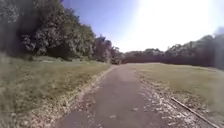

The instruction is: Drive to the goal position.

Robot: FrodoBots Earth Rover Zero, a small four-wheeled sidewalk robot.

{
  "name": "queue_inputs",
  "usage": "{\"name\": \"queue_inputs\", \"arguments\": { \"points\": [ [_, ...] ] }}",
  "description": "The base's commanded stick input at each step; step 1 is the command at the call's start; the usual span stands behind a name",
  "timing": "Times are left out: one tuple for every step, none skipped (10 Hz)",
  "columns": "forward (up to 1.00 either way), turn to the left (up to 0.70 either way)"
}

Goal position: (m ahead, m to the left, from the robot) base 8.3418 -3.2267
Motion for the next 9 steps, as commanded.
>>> {"name": "queue_inputs", "arguments": {
  "points": [
    [0.50,0.00],
    [0.50,-0.05],
    [0.50,-0.18],
    [0.50,-0.31],
    [0.50,-0.44],
    [0.50,-0.38],
    [0.50,-0.15],
    [0.50,0.00],
    [0.50,0.00]
  ]
}}
